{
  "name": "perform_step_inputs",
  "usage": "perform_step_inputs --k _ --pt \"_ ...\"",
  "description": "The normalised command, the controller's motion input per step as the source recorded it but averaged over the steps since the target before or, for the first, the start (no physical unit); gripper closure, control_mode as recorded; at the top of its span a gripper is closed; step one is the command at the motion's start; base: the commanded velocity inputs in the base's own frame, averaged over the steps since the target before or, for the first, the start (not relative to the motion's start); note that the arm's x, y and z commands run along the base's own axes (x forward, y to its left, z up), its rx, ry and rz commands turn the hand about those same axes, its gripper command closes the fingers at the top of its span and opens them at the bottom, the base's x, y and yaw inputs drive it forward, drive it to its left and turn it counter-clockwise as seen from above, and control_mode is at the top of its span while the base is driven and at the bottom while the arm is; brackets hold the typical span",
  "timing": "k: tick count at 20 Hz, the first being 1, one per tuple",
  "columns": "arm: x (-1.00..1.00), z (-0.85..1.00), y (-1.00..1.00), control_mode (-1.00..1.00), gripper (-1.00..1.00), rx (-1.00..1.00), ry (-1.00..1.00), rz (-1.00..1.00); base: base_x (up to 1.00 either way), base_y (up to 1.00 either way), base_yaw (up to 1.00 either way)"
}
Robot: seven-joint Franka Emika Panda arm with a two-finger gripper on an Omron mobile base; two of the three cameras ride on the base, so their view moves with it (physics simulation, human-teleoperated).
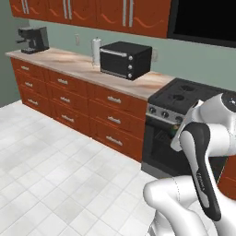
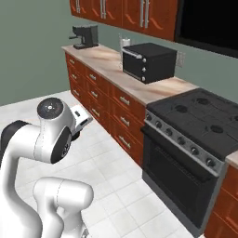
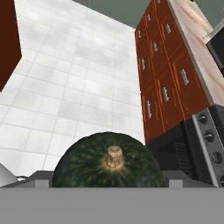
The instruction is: Gather the squash and potato from the fridge and place them on a tray on the dining counter. Then gather the chicken drumstick and steak from the fridge and place them on the other tray.
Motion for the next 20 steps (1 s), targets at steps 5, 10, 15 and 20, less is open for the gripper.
perform_step_inputs --k 5,10,15,20 --pt "0.0 0.0 0.0 1.0 1.0 0.0 0.0 0.0 0.72 0.41 0.31" --pt "0.0 0.0 0.0 1.0 1.0 0.0 0.0 0.0 0.74 0.38 0.29" --pt "0.0 0.0 0.0 1.0 1.0 0.0 0.0 0.0 0.83 0.28 0.29" --pt "0.0 0.0 0.0 1.0 1.0 0.0 0.0 0.0 0.92 0.23 0.28"
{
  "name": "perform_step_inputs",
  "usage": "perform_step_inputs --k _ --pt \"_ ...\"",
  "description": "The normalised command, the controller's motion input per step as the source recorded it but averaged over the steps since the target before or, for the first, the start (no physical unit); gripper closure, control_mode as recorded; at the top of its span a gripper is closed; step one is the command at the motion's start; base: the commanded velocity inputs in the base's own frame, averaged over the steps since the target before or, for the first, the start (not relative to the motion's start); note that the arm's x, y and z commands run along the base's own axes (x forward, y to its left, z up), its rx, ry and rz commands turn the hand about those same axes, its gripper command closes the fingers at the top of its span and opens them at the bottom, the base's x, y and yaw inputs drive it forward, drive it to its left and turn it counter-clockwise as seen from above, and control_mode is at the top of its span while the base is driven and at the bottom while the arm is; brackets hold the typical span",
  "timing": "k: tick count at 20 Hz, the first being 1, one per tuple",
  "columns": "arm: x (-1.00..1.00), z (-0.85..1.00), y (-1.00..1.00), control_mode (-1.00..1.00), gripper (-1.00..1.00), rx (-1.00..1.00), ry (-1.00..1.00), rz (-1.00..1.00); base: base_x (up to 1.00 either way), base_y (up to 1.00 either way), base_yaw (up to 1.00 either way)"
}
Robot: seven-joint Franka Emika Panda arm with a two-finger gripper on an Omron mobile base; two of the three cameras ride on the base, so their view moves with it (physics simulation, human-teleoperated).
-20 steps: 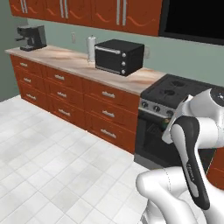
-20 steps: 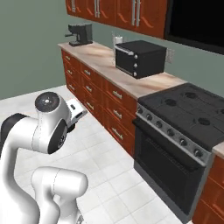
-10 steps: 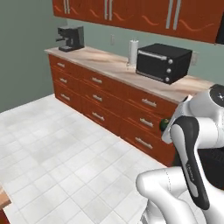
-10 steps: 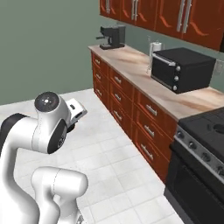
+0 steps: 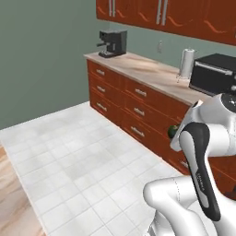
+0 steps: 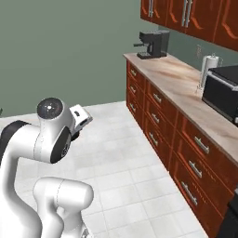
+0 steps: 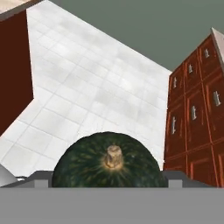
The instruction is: Gather the squash and potato from the fridge and place them on a tray on the dining counter. Then gather the chicken drumstick and steak from the fridge and place them on the other tray.
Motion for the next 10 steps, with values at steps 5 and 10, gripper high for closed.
perform_step_inputs --k 5,10 --pt "0.0 0.0 0.0 1.0 1.0 0.0 0.0 0.0 0.87 0.11 0.3" --pt "0.0 0.0 0.0 1.0 1.0 0.0 0.0 0.0 0.86 0.02 0.32"
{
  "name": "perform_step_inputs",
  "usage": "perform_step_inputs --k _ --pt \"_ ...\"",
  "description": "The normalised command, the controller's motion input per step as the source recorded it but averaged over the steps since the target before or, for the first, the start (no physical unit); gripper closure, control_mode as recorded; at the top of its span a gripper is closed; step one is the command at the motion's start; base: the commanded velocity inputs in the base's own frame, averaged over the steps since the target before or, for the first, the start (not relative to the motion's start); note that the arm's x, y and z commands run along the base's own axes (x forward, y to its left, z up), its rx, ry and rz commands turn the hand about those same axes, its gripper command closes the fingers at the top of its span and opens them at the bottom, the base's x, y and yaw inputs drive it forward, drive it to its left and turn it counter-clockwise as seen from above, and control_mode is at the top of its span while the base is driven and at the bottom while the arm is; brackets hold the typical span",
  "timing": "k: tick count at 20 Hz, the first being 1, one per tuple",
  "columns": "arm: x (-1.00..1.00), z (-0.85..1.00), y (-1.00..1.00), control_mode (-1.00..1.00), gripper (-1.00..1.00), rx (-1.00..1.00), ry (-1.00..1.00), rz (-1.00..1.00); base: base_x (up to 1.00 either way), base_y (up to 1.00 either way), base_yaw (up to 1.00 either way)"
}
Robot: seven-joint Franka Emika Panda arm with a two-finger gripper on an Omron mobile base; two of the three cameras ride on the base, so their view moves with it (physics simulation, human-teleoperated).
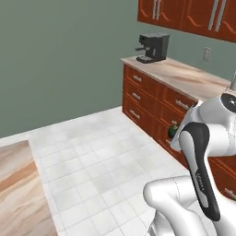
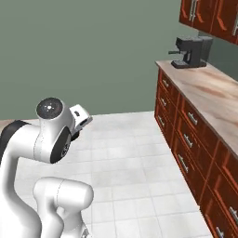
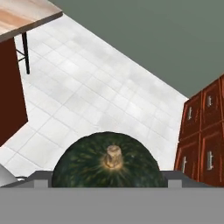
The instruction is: Gather the squash and potato from the fridge and place them on a tray on the dining counter. Then gather the chicken drumstick and steak from the fridge and place them on the other tray.
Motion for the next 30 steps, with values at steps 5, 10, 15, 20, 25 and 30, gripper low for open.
perform_step_inputs --k 5,10,15,20,25,30 --pt "0.0 0.0 0.0 1.0 1.0 0.0 0.0 0.0 0.88 0.0 0.34" --pt "0.0 0.0 0.0 1.0 1.0 0.0 0.0 0.0 0.87 0.0 0.37" --pt "0.0 0.0 0.0 1.0 1.0 0.0 0.0 0.0 0.89 0.0 0.37" --pt "0.0 0.0 0.0 1.0 1.0 0.0 0.0 0.0 0.83 -0.01 0.38" --pt "0.0 0.0 0.0 1.0 1.0 0.0 0.0 0.0 0.78 -0.02 0.39" --pt "0.0 0.0 0.0 1.0 1.0 0.0 0.0 0.0 0.74 -0.02 0.4"
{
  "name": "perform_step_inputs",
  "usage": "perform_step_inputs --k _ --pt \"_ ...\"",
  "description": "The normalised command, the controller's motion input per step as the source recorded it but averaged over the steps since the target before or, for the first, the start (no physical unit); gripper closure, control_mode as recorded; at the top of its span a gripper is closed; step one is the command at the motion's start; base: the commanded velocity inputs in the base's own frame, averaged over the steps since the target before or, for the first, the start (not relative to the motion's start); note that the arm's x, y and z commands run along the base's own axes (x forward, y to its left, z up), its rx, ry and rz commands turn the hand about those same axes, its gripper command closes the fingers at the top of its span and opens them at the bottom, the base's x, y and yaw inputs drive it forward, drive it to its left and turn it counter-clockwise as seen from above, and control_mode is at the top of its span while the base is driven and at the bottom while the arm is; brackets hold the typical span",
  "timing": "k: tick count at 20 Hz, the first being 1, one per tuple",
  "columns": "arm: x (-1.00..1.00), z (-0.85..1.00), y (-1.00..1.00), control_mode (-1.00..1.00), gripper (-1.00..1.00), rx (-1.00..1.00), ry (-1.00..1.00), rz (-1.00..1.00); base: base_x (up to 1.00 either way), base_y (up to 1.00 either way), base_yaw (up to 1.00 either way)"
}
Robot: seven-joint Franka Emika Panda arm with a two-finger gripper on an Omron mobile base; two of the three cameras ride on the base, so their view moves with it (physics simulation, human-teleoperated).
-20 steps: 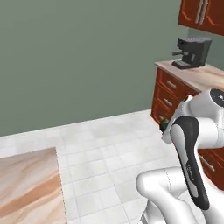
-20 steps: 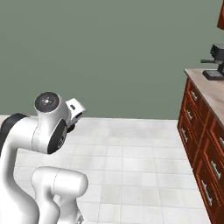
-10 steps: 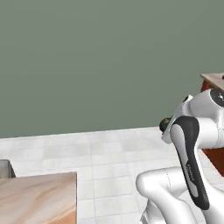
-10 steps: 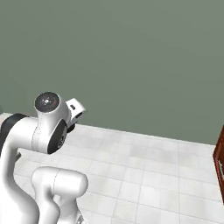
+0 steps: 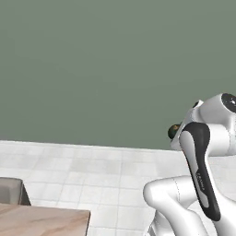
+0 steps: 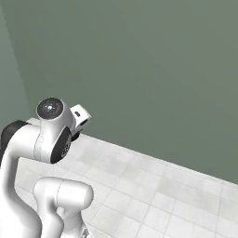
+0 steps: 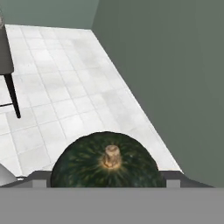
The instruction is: Gather the squash and potato from the fridge and place them on a tray on the dining counter. Then gather the chicken drumstick and steak from the fridge and place them on the other tray.
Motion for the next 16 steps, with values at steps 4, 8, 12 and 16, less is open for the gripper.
perform_step_inputs --k 4,8,12,16 --pt "0.0 0.0 0.0 1.0 1.0 0.0 0.0 0.0 0.69 -0.04 0.41" --pt "0.0 0.0 0.0 1.0 1.0 0.0 0.0 0.0 0.74 -0.01 0.41" --pt "0.0 0.0 0.0 1.0 1.0 0.0 0.0 0.0 0.74 0.0 0.41" --pt "0.0 0.0 0.0 1.0 1.0 0.0 0.0 0.0 0.68 0.0 0.42"
